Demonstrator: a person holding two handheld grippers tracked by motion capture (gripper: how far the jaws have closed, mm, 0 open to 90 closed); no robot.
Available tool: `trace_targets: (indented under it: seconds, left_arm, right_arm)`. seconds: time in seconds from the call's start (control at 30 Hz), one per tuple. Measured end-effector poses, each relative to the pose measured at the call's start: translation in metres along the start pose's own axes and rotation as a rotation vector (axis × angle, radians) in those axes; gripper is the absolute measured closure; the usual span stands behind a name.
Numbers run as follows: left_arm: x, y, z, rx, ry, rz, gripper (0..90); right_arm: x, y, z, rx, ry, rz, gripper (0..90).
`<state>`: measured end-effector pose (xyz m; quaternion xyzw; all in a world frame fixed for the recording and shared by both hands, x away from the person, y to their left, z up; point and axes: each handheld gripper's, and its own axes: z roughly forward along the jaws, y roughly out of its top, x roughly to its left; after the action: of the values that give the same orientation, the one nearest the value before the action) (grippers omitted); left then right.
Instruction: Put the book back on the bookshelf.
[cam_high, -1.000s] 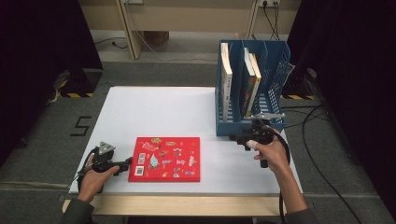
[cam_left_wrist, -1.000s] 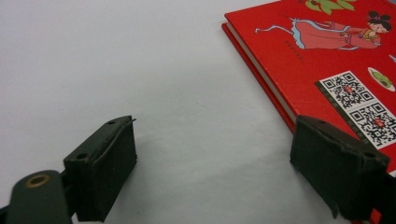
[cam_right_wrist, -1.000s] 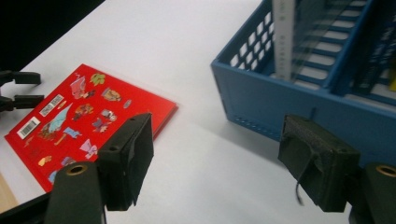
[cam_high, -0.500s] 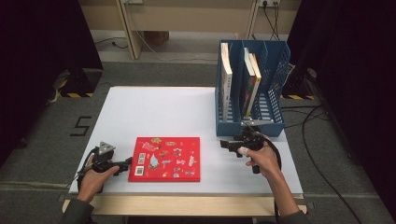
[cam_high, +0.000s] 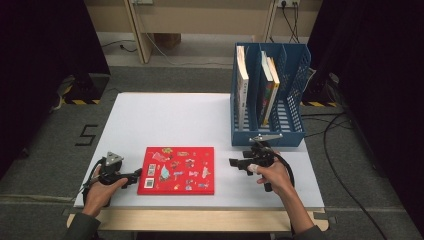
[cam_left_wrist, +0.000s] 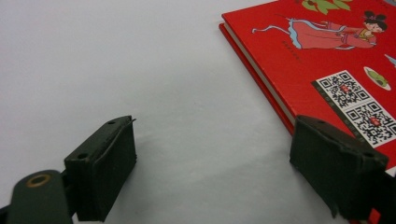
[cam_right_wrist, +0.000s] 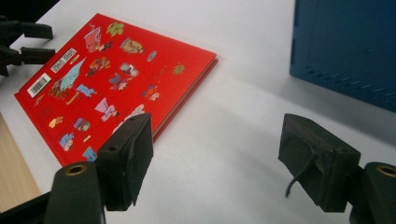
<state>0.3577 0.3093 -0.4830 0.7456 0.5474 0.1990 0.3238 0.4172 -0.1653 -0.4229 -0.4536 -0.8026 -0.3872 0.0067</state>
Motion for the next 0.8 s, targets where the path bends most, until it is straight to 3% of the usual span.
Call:
trace_targets:
  seconds: [0.27,0.47,0.67,0.8]
  left_arm:
    - [-0.004,0.000,-0.003,-0.004,-0.007,0.005,21.4]
    - [-0.014,0.001,-0.006,0.003,-0.039,0.029,38.1]
    - [-0.026,0.002,-0.005,0.019,-0.092,0.066,27.9]
    - [-0.027,0.001,-0.004,0.019,-0.097,0.072,25.2]
  right_arm:
    - [0.001,-0.004,0.010,0.028,0.018,0.006,27.2]
    - [0.003,-0.006,0.016,0.046,0.028,0.007,27.2]
    - [0.002,-0.007,0.018,0.059,0.024,0.006,27.2]
    - [0.001,-0.007,0.018,0.054,0.024,0.008,27.2]
